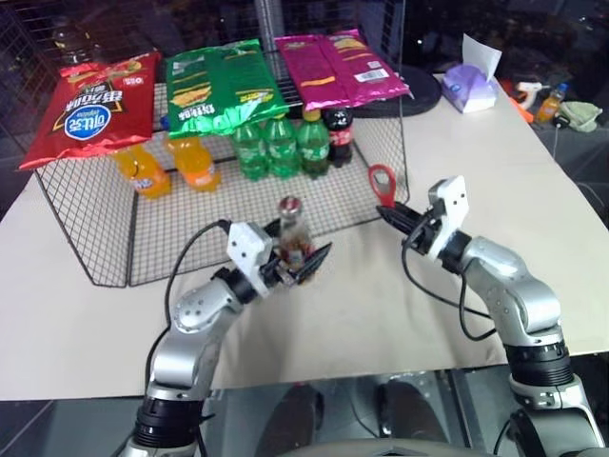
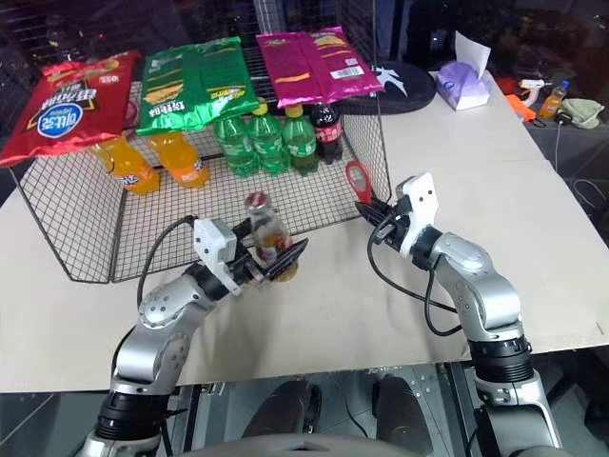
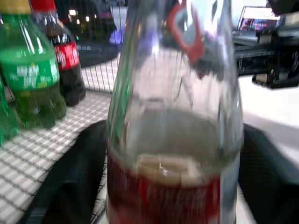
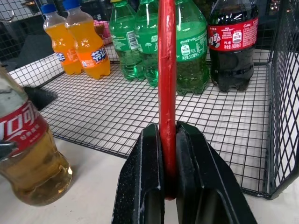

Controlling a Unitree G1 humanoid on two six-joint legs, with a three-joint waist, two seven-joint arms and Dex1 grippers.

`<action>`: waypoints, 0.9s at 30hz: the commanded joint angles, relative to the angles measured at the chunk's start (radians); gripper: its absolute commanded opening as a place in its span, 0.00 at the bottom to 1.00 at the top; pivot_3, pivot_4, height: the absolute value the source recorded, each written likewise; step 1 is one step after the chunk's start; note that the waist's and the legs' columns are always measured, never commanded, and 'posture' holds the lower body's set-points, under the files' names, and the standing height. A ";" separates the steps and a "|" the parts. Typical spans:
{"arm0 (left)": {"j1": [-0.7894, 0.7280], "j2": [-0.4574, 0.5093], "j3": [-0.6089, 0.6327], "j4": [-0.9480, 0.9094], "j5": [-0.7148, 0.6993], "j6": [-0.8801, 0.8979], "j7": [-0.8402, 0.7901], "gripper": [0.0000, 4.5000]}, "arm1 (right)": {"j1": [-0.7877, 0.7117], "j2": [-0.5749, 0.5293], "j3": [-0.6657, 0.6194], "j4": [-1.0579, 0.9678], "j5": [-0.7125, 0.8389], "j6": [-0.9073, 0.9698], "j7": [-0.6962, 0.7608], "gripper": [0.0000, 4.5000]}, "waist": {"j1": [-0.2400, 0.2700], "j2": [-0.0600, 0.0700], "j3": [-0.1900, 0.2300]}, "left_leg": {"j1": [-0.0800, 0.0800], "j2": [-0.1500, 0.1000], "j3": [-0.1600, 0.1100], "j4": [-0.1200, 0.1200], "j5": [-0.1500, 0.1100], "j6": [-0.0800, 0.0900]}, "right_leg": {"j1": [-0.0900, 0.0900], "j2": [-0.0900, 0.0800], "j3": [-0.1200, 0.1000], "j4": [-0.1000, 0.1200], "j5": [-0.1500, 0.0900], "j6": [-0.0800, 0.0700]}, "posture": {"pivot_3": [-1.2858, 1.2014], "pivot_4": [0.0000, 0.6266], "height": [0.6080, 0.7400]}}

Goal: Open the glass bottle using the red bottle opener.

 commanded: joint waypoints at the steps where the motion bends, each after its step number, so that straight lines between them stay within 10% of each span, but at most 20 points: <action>1: 0.002 -0.006 0.014 -0.029 0.005 -0.036 0.019 0.99 | -0.010 0.003 -0.001 -0.016 0.001 -0.027 0.012 0.00 | 0.000 0.000 0.000 | 0.000 0.000 0.000 0.000 0.000 0.000 | 0.000 0.000 0.000 0.000 0.000 0.000 | 0.52 0.24 1.00; 27: 0.183 0.082 0.129 -0.274 -0.195 0.034 0.005 0.99 | -0.033 0.005 0.014 0.037 -0.010 -0.041 0.061 0.00 | 0.000 0.000 0.000 | 0.000 0.001 0.000 0.000 0.000 0.000 | 0.000 0.001 0.000 0.000 0.000 0.000 | 0.52 0.24 1.00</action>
